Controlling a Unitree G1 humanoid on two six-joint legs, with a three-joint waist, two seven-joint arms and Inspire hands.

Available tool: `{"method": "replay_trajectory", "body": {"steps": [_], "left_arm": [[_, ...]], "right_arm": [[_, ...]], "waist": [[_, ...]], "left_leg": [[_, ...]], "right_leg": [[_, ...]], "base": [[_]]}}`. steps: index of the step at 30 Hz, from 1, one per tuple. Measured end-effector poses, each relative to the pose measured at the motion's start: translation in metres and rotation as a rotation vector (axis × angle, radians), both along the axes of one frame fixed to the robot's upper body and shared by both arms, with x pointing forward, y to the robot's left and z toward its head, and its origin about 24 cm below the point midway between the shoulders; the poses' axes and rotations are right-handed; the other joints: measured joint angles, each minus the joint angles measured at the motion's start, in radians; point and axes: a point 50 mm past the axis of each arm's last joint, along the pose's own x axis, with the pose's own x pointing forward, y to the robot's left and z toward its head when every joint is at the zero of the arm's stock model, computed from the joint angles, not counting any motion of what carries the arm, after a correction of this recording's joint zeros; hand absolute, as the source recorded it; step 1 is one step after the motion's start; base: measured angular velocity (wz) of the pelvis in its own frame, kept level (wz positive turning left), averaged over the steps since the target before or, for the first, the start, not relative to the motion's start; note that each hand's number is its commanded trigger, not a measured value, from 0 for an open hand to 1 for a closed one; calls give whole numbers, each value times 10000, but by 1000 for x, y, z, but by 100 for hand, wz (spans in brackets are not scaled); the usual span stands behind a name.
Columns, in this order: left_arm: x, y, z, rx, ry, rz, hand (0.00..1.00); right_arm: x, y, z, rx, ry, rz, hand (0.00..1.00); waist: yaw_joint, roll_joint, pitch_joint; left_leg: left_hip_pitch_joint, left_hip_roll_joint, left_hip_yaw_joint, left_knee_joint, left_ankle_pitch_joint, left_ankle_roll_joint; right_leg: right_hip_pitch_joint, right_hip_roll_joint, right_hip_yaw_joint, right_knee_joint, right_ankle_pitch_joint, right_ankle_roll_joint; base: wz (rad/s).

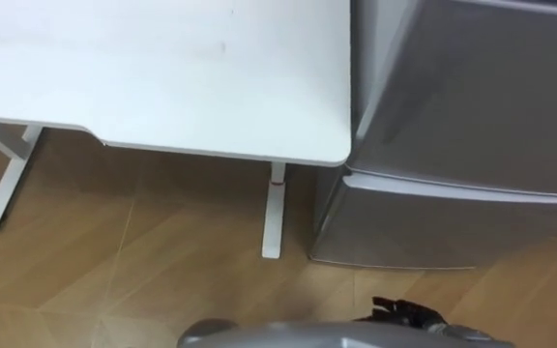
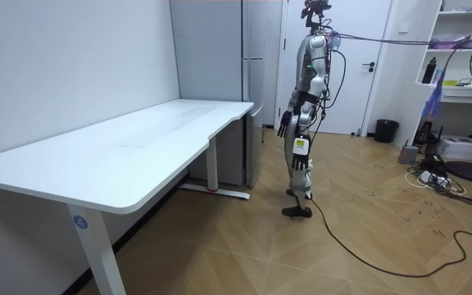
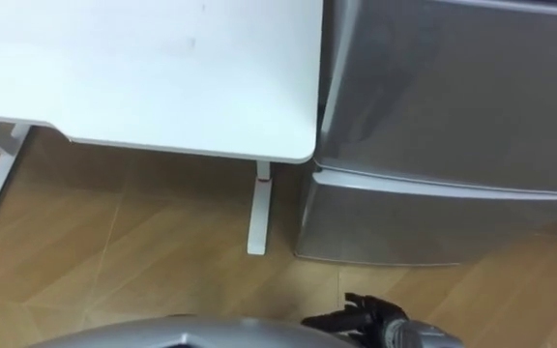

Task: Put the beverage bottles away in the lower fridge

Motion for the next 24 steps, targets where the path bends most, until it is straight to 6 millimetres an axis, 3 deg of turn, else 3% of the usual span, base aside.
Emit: {"method": "replay_trajectory", "body": {"steps": [10,17,24], "left_arm": [[-4,7,2,339,234,239,0],[-9,6,2,267,392,201,0],[-4,6,2,266,322,171,0]], "right_arm": [[-16,-10,-2,-380,564,-1437,0],[-12,-12,-1,-866,499,-1092,0],[-8,-14,0,-1133,384,-907,0]], "waist": [[-80,114,-14],[-222,75,29],[-298,101,11]], "left_leg": [[134,-22,8,-103,1,-2],[247,-67,61,-168,2,4],[232,-71,47,-172,-2,11]], "right_leg": [[37,-14,-5,-2,-77,2],[115,-69,40,29,-129,47],[77,-71,80,18,-129,49]], "base": [[0],[0],[0]]}}
